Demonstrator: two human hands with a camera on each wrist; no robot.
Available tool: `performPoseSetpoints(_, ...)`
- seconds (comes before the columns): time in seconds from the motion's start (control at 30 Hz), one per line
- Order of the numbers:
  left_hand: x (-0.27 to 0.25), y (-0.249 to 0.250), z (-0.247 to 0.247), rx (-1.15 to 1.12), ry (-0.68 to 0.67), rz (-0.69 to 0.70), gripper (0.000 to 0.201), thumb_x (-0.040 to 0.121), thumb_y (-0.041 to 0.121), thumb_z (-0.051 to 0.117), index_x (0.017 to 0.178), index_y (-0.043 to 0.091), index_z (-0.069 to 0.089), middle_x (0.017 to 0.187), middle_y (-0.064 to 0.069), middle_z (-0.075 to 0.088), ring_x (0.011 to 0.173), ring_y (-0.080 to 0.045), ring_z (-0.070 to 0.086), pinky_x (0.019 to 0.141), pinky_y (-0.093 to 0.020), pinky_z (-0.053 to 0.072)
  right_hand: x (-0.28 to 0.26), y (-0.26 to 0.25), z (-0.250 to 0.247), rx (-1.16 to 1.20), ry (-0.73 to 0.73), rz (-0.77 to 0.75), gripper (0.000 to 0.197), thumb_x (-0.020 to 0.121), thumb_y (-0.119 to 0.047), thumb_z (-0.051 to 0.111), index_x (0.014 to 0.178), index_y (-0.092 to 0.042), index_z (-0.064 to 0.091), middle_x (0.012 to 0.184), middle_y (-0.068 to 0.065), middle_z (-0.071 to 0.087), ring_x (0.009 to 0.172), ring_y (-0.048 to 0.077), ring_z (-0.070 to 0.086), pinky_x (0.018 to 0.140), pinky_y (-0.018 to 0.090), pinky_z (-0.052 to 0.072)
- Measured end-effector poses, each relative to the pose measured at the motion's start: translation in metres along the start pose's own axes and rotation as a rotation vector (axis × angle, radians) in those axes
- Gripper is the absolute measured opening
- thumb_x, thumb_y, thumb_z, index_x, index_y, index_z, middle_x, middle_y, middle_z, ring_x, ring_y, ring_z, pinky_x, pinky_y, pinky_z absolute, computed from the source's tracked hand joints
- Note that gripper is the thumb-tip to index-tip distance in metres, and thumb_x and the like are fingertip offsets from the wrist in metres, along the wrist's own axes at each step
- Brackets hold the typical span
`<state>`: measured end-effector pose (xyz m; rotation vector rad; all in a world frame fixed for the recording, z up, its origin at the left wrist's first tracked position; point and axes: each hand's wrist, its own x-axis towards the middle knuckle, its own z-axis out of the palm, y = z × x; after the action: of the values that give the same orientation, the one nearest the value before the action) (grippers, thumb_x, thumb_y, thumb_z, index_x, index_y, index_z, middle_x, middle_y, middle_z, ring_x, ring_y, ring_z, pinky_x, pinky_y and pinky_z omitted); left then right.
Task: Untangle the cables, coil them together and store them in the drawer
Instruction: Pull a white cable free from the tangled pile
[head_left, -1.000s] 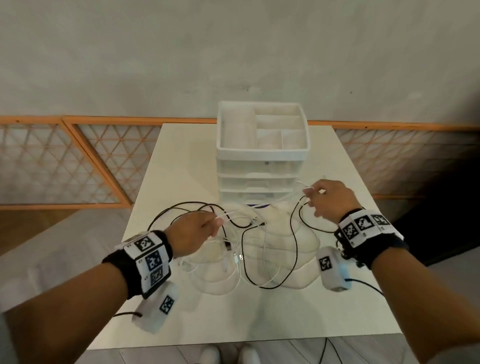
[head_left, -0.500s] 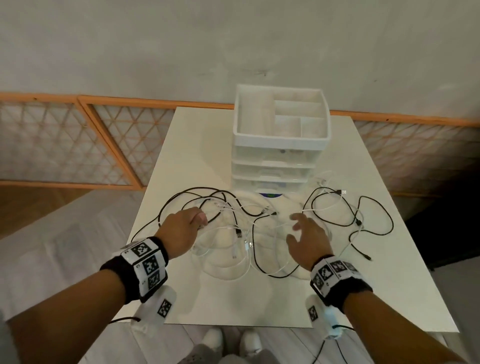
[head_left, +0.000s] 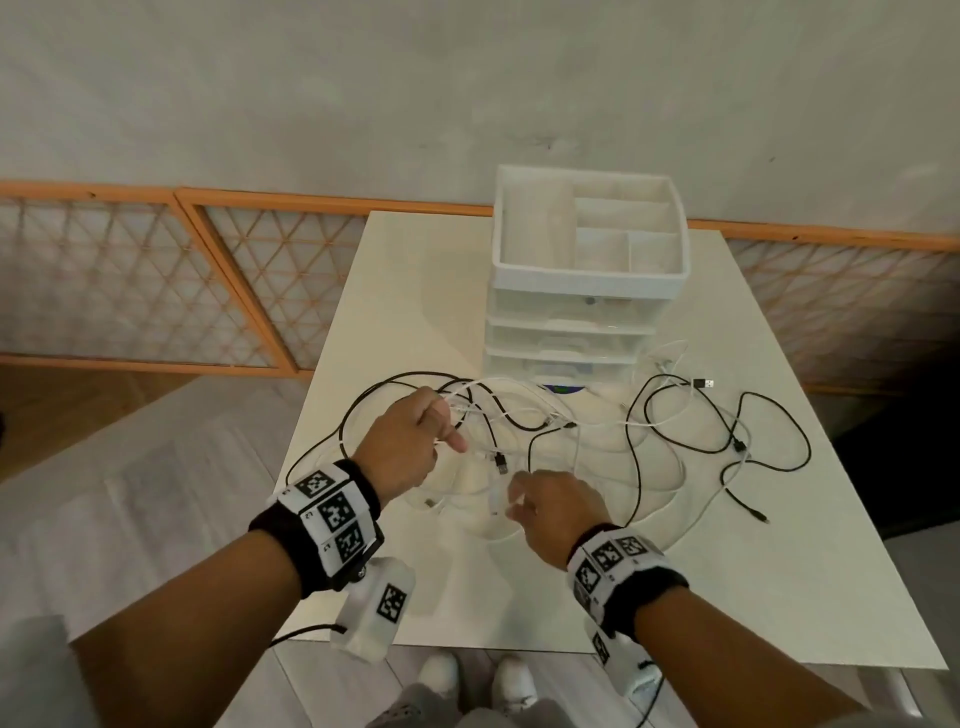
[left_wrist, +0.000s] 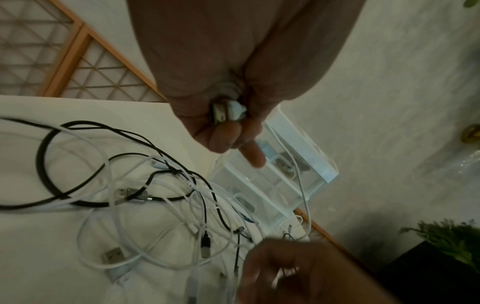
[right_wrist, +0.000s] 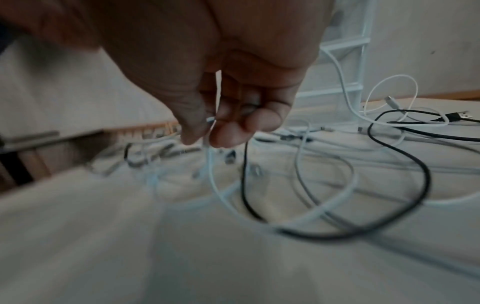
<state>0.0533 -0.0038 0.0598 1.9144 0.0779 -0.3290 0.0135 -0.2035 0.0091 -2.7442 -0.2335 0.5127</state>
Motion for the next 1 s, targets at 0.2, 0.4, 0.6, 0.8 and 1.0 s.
performPoseSetpoints(0.2,0.001,-0.022,0.008,0.12,-0.125,0.006,0.028,0.107,0.025,0.032,0.081,0.021,0.044,0.072,-0.002,0.066,0.046,-0.017,0.041,0.046,-0.025,0.035,-0.004,-0.021,-0.101,0.52,0.537,-0.102,0.009,0.093,-0.031,0.064,0.084,-0.03,0.065,0.074,-0.007,0.071,0.054,0.002,0.058,0.056,0.013,0.046)
performPoseSetpoints(0.4,0.015,-0.02,-0.016,0.0,0.006,-0.044,0.029,0.105,0.018,0.037,0.08,0.012,0.051,0.064,-0.003,0.054,0.051,-0.013,0.043,0.048,-0.025,0.034,-0.011,0.038,-0.158,0.66,0.817,0.232,0.007,0.089,-0.037,0.065,0.083,-0.034,0.063,0.076,-0.005,0.074,0.053,0.019,0.064,0.066,0.041,0.058)
performPoseSetpoints(0.6,0.02,0.042,-0.021,-0.043,-0.105,0.065,0.028,0.102,0.01,0.035,0.081,0.009,0.054,0.06,-0.002,0.053,0.042,-0.012,0.035,0.041,-0.021,0.028,-0.022,0.021,-0.117,0.334,0.563,0.251,0.045,0.086,-0.024,0.07,0.127,-0.038,0.055,0.074,-0.001,0.065,0.074,0.015,0.059,0.072,0.024,0.039)
performPoseSetpoints(0.8,0.017,0.066,-0.02,-0.077,-0.176,0.137,0.027,0.104,0.01,0.037,0.086,0.007,0.057,0.056,0.0,0.051,0.042,-0.007,0.04,0.046,-0.022,0.034,-0.012,0.005,-0.12,0.3,0.483,0.19,0.03,0.093,-0.042,0.06,0.074,-0.022,0.072,0.074,-0.002,0.07,0.074,0.017,0.063,0.069,0.028,0.047)
performPoseSetpoints(1.0,0.026,0.037,-0.036,0.136,-0.062,0.166,0.026,0.103,0.015,0.043,0.081,0.012,0.057,0.074,0.002,0.052,0.065,-0.01,0.048,0.069,-0.029,0.04,-0.02,0.05,-0.178,0.938,0.864,0.315,0.028,0.089,-0.048,0.065,0.078,-0.023,0.069,0.082,0.006,0.075,0.054,0.018,0.056,0.053,0.031,0.046)
